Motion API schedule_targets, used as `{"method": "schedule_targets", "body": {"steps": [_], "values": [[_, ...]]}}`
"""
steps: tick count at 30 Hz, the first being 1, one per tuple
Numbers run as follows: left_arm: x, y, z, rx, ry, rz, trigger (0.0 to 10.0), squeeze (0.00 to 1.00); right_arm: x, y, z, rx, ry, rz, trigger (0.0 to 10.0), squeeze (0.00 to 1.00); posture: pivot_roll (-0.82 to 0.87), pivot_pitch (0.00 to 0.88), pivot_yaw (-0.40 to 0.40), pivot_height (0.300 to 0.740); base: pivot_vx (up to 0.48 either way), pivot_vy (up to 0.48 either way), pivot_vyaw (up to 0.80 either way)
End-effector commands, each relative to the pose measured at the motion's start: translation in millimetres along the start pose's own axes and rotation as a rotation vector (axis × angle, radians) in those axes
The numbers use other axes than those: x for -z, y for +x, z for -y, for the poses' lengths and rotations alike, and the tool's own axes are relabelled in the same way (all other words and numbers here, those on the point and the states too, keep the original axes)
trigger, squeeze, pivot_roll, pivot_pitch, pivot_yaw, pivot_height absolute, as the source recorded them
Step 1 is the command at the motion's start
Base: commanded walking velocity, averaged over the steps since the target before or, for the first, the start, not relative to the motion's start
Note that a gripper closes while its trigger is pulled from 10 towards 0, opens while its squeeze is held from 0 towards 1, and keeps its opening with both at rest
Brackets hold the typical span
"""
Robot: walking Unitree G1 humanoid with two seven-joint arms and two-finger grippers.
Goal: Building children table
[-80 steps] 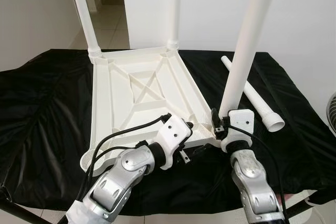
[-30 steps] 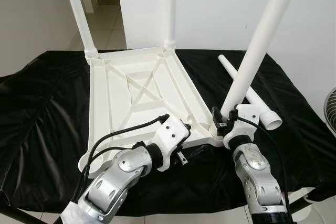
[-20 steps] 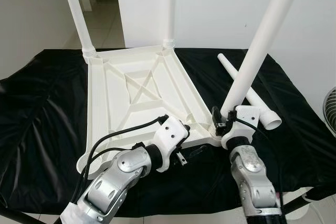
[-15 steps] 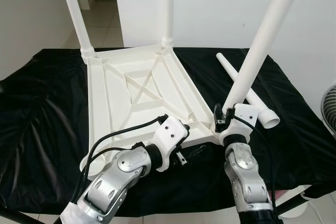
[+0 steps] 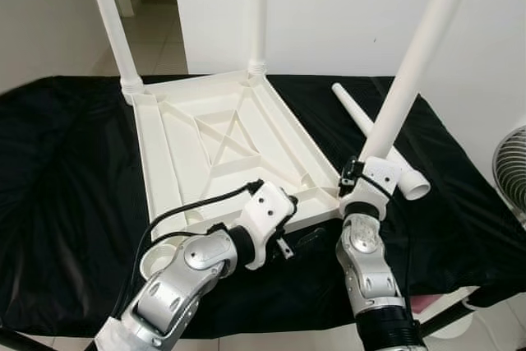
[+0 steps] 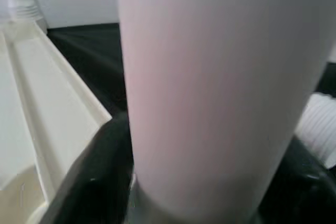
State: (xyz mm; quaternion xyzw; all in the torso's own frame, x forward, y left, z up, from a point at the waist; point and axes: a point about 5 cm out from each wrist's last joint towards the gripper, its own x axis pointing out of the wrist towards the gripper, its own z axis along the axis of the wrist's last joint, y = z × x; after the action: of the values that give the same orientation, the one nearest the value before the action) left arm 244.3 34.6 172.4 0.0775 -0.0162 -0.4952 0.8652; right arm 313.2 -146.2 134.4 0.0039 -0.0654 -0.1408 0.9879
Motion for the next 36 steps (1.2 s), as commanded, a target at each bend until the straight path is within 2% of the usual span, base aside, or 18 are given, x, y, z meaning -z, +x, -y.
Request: {"method": "schedule_targets", "body": {"steps": [1,3,4,5,6,12,16,17,18,19,22,28,33,34,35,36], "values": [[-0.4,-1.7,-0.6,-0.004,0.001,-0.005,10.0,0.0,7.4,-3.1,-5.0,-0.04,0.026,-0.033,10.0,1.0,0.01,0.063,0.008,0.74,0.0,0.0,0.0],[-0.4,-2.3,-1.3,-0.008,0.006,-0.003,10.0,0.0,-1.4,-1.5,-5.7,-0.089,0.028,0.041,10.0,1.0,0.01,0.066,0.003,0.74,0.0,0.0,0.0],[-0.4,-2.3,-1.3,-0.008,0.006,-0.003,10.0,0.0,-1.4,-1.5,-5.7,-0.089,0.028,0.041,10.0,1.0,0.01,0.066,0.003,0.74,0.0,0.0,0.0],[0.2,-3.0,-4.6,-0.02,0.012,-0.006,10.0,0.0,-9.0,-0.6,-5.1,-0.126,0.004,0.109,10.0,1.0,0.0,0.065,0.0,0.74,0.0,0.0,0.0],[0.6,-3.3,-6.5,-0.027,0.014,-0.008,10.0,0.0,-10.8,-0.3,-4.6,-0.134,-0.01,0.129,10.0,1.0,0.0,0.065,0.0,0.74,0.0,0.0,0.0],[-1.0,-3.3,-11.2,-0.034,0.015,-0.005,10.0,0.0,-13.8,-0.2,-1.1,-0.197,-0.012,0.154,10.0,1.0,0.0,0.064,-0.001,0.74,0.0,0.0,0.0],[-2.5,-2.2,-10.6,-0.029,0.017,0.0,10.0,0.0,-14.2,0.1,3.0,-0.309,-0.022,0.151,10.0,0.98,0.0,0.06,0.0,0.74,0.0,0.0,0.0],[-3.1,-1.3,-9.8,-0.025,0.016,0.003,10.0,0.0,-13.7,0.5,5.0,-0.362,-0.007,0.131,10.0,0.0,-0.01,0.054,0.0,0.74,0.0,0.0,0.0],[-3.1,-1.3,-9.8,-0.025,0.016,0.003,10.0,0.0,-13.7,0.5,5.0,-0.362,-0.007,0.131,10.0,0.0,-0.01,0.054,0.0,0.74,0.0,0.0,0.0],[-3.7,-0.2,-8.5,-0.02,0.015,0.005,10.0,0.0,-16.1,0.3,9.2,-0.446,0.001,0.127,10.0,0.0,-0.01,0.051,0.0,0.74,0.0,0.0,0.0],[-3.6,0.1,-8.4,-0.019,0.015,0.006,10.0,0.0,-17.0,0.2,10.2,-0.466,0.004,0.128,10.0,0.0,-0.01,0.051,0.0,0.74,0.0,0.0,0.0],[-4.7,1.2,-5.6,-0.007,0.009,0.007,10.0,0.0,-18.1,1.0,23.4,-0.626,-0.003,0.089,10.0,0.0,-0.01,0.045,0.001,0.74,0.0,0.0,0.0],[-5.7,2.5,-4.5,-0.002,-0.048,0.007,10.0,0.0,-9.1,3.9,36.7,-0.734,-0.04,0.012,10.0,0.0,-0.01,0.04,0.005,0.74,0.0,0.0,0.0],[-5.5,2.8,-4.4,-0.002,-0.052,0.004,10.0,0.0,-7.9,3.6,37.6,-0.761,-0.039,0.0,7.0,0.0,-0.01,0.037,0.006,0.74,0.0,0.0,0.0],[-5.5,2.8,-4.4,-0.002,-0.052,0.004,10.0,0.0,-7.9,3.6,37.6,-0.761,-0.039,0.0,7.0,0.0,-0.01,0.037,0.006,0.74,0.0,0.0,0.0],[-5.4,2.9,-4.3,-0.003,-0.053,0.001,10.0,0.0,-7.3,3.2,38.0,-0.783,-0.043,-0.005,6.4,0.0,-0.01,0.037,0.006,0.74,0.0,0.0,0.0]]}}
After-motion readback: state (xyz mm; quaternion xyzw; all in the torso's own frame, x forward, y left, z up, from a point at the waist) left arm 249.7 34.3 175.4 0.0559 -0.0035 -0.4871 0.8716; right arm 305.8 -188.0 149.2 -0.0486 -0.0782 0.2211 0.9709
